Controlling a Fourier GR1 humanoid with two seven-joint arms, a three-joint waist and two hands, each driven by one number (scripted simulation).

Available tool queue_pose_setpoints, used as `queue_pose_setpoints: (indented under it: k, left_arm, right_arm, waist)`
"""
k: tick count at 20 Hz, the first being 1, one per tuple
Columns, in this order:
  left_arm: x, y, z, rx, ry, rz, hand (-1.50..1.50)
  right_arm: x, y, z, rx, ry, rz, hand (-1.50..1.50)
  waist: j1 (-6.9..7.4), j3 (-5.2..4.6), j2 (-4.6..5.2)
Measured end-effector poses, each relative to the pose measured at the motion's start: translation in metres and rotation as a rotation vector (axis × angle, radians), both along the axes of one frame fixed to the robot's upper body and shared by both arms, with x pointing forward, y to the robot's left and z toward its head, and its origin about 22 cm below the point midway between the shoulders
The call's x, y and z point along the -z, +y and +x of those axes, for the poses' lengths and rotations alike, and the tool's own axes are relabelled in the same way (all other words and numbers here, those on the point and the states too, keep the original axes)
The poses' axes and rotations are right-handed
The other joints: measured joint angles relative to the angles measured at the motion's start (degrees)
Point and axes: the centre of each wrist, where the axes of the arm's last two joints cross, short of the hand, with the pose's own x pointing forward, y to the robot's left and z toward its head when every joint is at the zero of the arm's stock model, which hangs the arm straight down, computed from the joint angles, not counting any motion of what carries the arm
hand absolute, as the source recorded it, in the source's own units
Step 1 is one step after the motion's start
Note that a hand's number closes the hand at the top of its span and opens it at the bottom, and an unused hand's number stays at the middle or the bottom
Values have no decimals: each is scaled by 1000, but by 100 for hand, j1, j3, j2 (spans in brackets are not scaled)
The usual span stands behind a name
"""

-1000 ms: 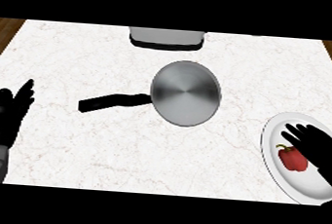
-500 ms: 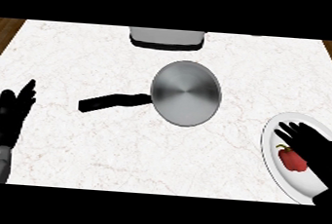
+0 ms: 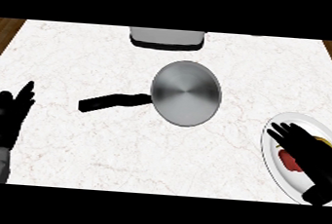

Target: Pick the bell pepper from the plate and place it in the pan

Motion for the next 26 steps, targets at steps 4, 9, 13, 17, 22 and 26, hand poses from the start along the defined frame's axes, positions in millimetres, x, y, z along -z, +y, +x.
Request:
queue_pose_setpoints:
  k: [4, 9, 13, 17, 22, 26]
  left_arm:
    - [-6, 3, 0, 1, 1, -1, 0]
    - [-7, 1, 5, 9, -7, -1, 0]
    - [-5, 4, 5, 4, -7, 1, 0]
    - [-1, -3, 7, 10, -2, -1, 0]
    - [0, 3, 9, 4, 2, 0, 0]
    - [-1, 3, 7, -9, -2, 2, 0]
  right_arm:
    - [1, 2, 3, 16, 2, -16, -150]
    - [9, -2, 9, 36, 13, -41, 150]
    - [14, -10, 13, -18, -36, -72, 150]
    - [19, -7, 24, -47, -107, -91, 150]
    - [13, -2, 28, -50, -135, -75, 150]
    - [24, 6, 19, 68, -130, -19, 150]
  waist:
    - [-3, -1, 0]
    - [-4, 0, 0]
    - [4, 0, 2]
    - [3, -9, -3]
    - [-6, -3, -1]
    - [-65, -7, -13]
